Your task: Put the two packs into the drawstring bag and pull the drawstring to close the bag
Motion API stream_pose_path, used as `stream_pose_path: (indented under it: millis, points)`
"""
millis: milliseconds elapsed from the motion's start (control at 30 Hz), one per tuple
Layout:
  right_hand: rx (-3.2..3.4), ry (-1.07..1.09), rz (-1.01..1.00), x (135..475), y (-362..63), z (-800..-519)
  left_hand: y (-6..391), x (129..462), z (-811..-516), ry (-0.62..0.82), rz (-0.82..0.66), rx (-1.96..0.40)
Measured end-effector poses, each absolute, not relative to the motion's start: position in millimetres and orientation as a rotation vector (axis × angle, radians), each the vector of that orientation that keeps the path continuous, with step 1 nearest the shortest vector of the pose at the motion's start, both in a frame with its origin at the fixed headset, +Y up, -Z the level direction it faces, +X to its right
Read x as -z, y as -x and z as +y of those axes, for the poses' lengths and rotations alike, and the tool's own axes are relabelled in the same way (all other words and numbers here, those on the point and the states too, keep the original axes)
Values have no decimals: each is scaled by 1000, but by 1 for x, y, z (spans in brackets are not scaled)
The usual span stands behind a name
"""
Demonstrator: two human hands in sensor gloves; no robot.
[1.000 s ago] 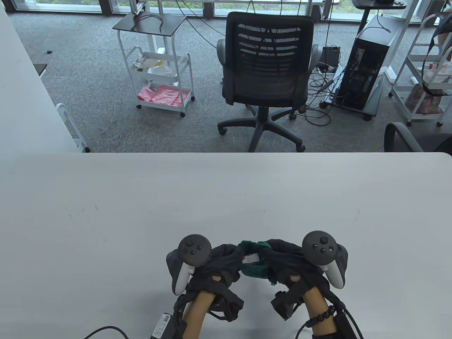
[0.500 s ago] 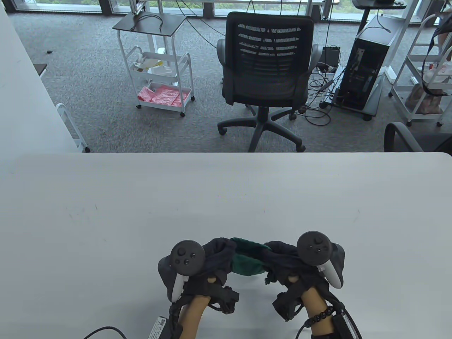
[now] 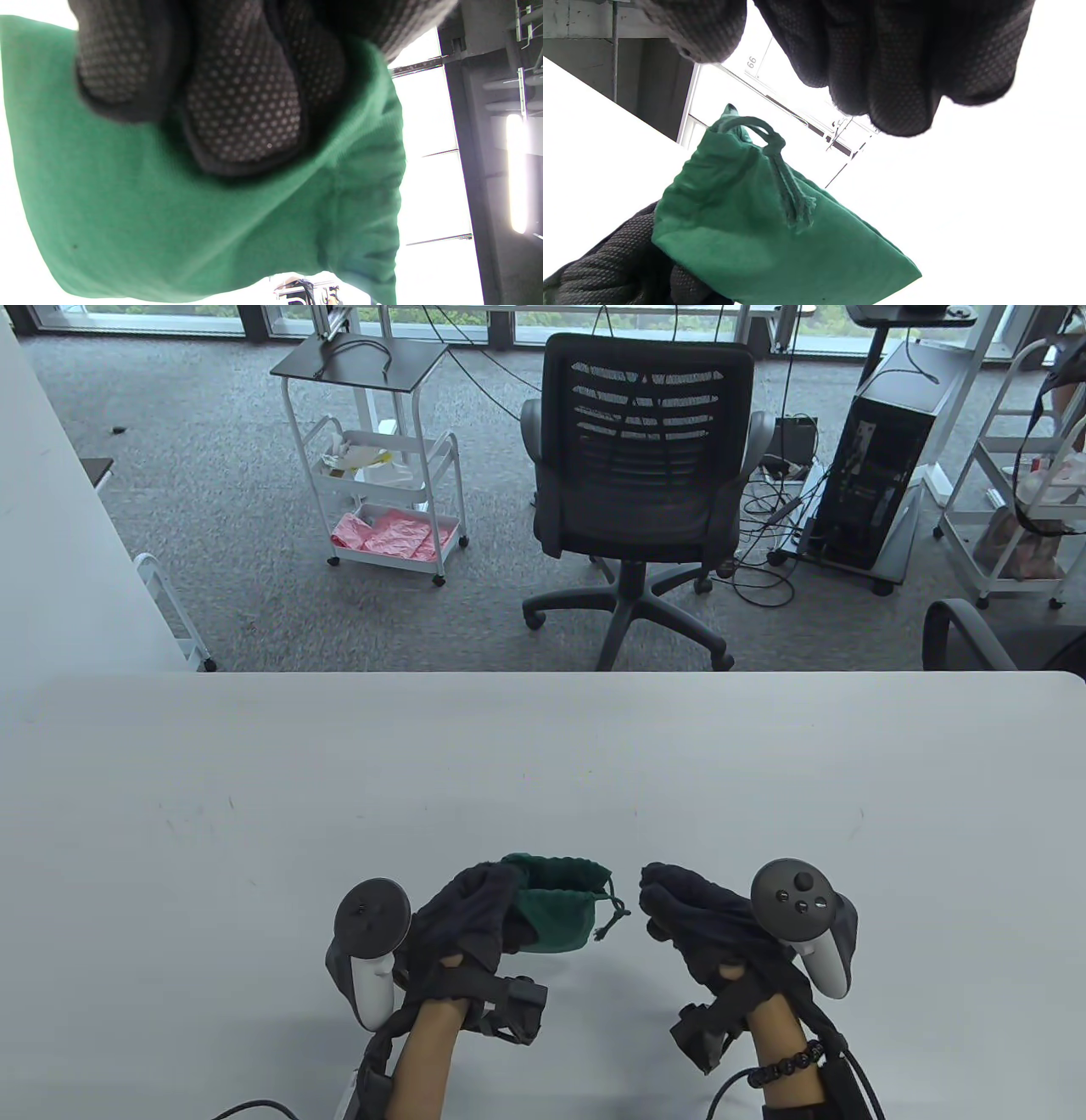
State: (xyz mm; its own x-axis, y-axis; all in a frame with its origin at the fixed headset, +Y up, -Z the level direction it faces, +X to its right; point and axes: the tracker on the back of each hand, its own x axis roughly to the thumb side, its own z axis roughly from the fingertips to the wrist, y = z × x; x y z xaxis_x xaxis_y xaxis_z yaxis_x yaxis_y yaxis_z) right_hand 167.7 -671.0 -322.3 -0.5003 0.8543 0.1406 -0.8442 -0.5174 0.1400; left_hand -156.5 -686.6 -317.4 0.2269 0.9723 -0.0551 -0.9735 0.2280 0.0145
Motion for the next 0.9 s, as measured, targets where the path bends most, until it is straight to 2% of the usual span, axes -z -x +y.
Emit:
stream_pose_path:
  millis: [200,467,900]
  points:
    - [-2094,-328,83,325,-169,-674,155,320,-686,37,32,-1339]
    - [-2176,-482,96,321,-145,-674,147,318,-685,51,-8,-1316]
    - [-2219,-477,103,322,-142,-674,147,318,-688,76,-2,-1333]
